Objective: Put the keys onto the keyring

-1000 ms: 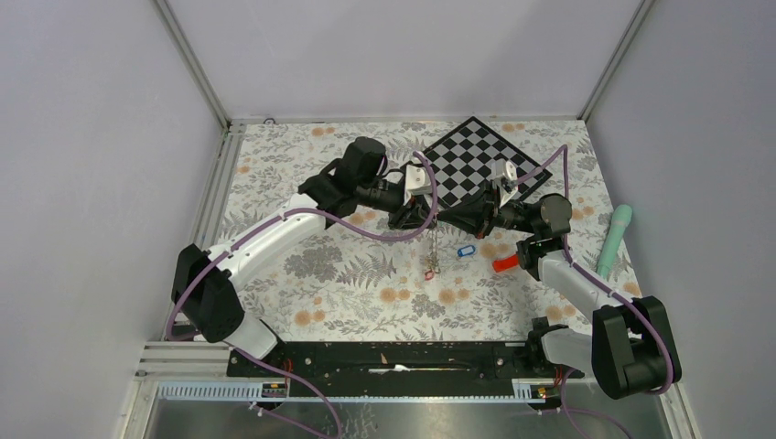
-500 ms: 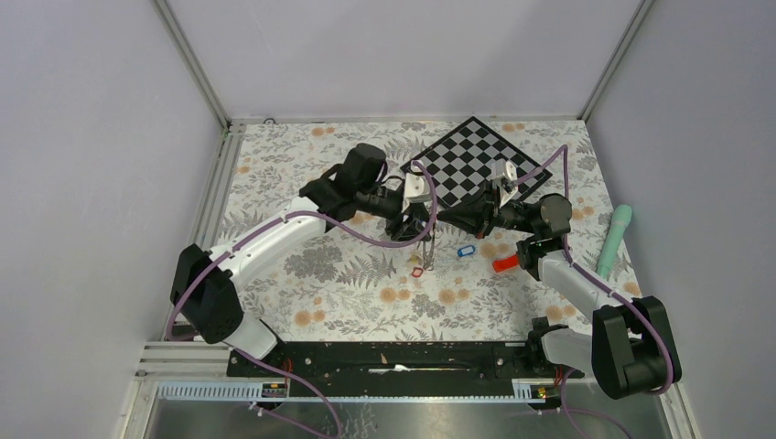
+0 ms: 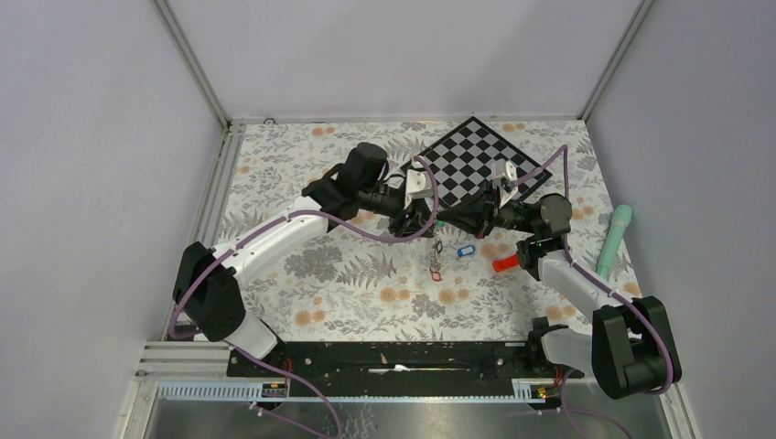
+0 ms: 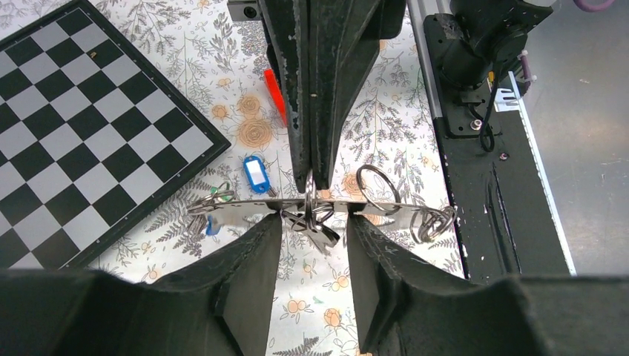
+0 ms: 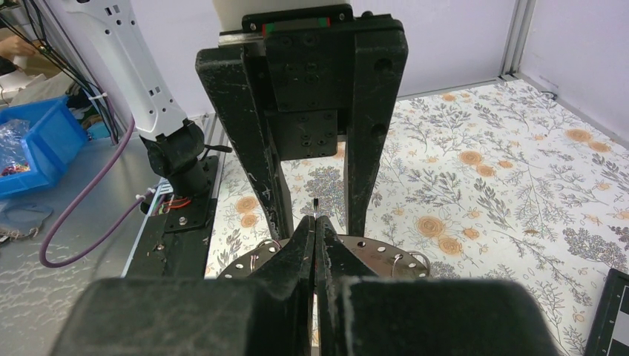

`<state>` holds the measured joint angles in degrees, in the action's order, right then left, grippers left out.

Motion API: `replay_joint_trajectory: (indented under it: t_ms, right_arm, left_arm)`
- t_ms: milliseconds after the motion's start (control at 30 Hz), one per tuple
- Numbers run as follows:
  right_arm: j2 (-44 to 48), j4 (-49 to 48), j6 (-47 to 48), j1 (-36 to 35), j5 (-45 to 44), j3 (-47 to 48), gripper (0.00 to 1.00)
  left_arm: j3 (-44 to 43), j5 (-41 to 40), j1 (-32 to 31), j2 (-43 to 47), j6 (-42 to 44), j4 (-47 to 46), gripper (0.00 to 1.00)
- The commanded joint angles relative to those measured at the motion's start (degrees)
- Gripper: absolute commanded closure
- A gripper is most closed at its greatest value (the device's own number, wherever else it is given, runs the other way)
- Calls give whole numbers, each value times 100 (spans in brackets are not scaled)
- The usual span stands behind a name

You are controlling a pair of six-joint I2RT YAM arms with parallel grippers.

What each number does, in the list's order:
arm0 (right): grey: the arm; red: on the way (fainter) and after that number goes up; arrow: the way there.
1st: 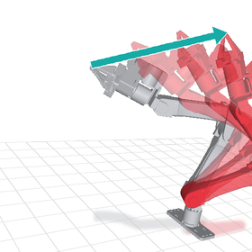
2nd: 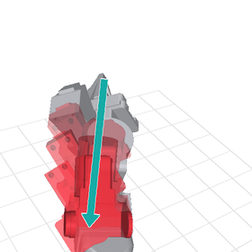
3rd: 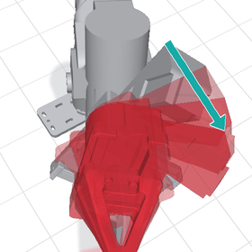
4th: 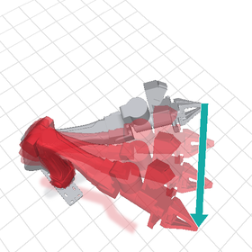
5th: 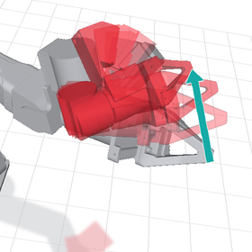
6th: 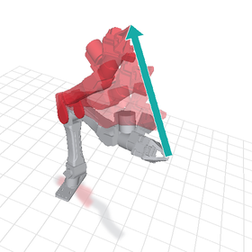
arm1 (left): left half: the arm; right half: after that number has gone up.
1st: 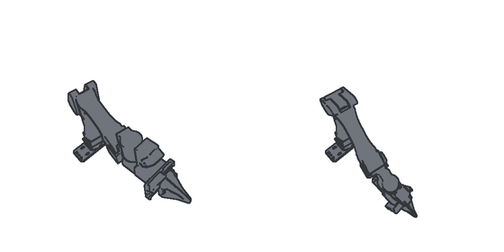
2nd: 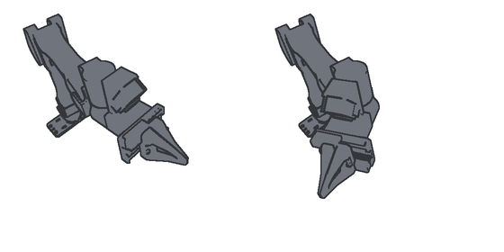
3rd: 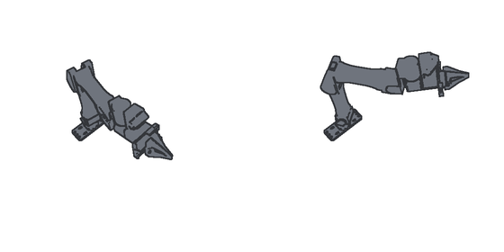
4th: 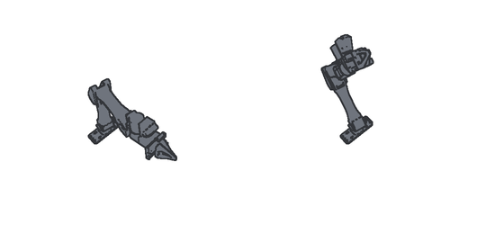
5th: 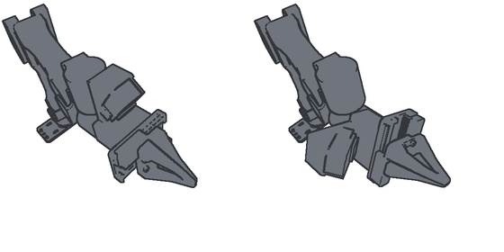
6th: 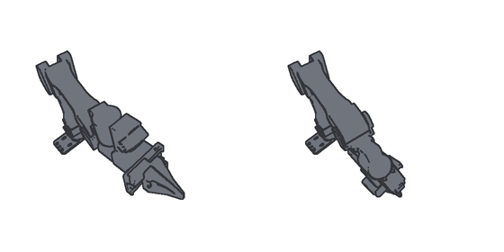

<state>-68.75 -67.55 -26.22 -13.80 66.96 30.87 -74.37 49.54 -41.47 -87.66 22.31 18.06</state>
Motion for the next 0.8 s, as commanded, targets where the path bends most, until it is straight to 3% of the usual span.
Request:
replay_joint_trajectory:
  t_ms: [0, 233, 567, 667, 767]
  right_arm:
    - [117, -274, 91, 26, -41, 133, 100]
    - [112, -276, 86, 27, -34, 142, 100]
    - [107, -231, 135, 27, -34, 131, 100]
    - [95, -223, 143, 27, -34, 136, 100]
    - [97, -200, 163, 27, -34, 136, 100]
  left_arm:
    - [133, 173, -24, -72, -102, -366, 57]
    - [260, 157, -19, -77, -156, -506, 57]
    - [180, 234, -27, -56, -51, -375, 93]
    - [147, 185, -27, -12, -18, -292, 100]
    - [80, 103, -27, 19, -44, -208, 100]
